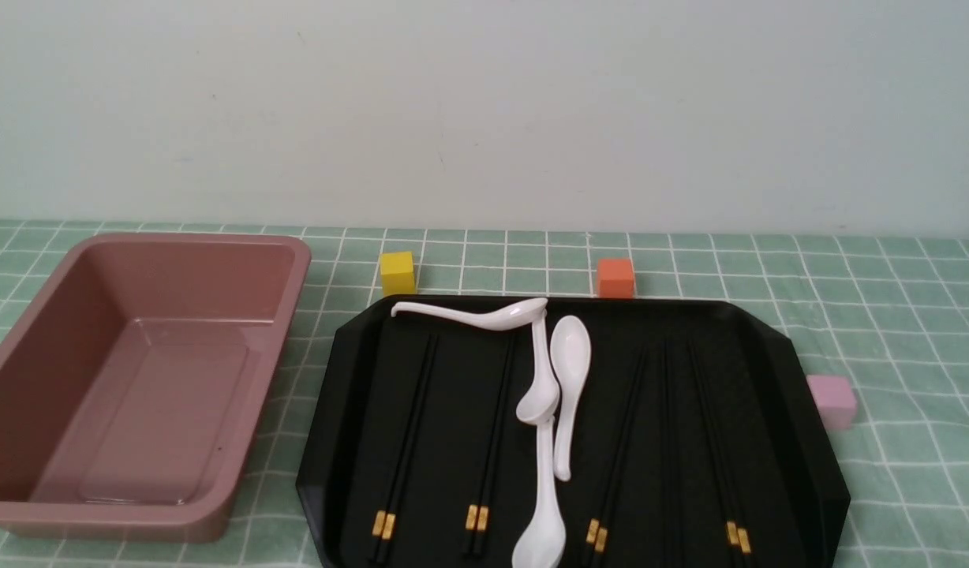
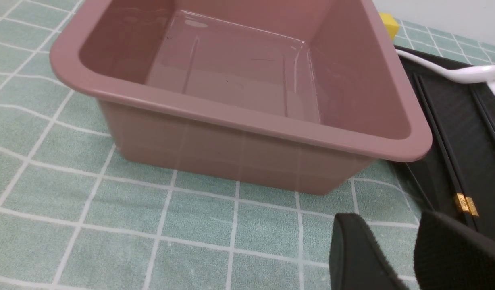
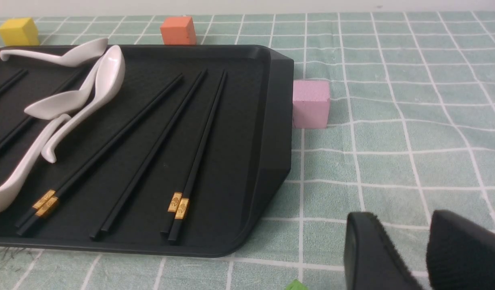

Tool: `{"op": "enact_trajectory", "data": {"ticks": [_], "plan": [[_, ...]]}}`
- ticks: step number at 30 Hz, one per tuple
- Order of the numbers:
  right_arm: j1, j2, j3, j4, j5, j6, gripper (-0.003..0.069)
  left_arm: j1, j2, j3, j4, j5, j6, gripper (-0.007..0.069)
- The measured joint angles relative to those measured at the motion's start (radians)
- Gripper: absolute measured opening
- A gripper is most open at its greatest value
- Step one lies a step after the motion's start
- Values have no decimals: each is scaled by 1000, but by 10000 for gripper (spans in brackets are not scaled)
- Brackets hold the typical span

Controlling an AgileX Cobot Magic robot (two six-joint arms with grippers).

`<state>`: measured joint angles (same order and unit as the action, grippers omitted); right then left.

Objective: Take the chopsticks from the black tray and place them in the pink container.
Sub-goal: 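Reach over to the black tray and grasp a pair of chopsticks with the left gripper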

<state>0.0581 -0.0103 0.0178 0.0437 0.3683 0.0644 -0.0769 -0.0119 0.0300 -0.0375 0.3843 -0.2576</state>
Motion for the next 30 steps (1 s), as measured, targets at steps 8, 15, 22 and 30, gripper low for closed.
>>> {"op": "enact_trajectory", "data": {"ticks": [8,15,22,30], "plan": [[0,0,0,0,0,0,240,0,0,0,0,0,0,239],[0,0,0,0,0,0,240,0,0,0,-341,-17,-202,239],[0,0,0,0,0,0,240,0,0,0,-825,-44,-412,239],[0,0,0,0,0,0,240,0,0,0,-976,-213,-399,237]]}}
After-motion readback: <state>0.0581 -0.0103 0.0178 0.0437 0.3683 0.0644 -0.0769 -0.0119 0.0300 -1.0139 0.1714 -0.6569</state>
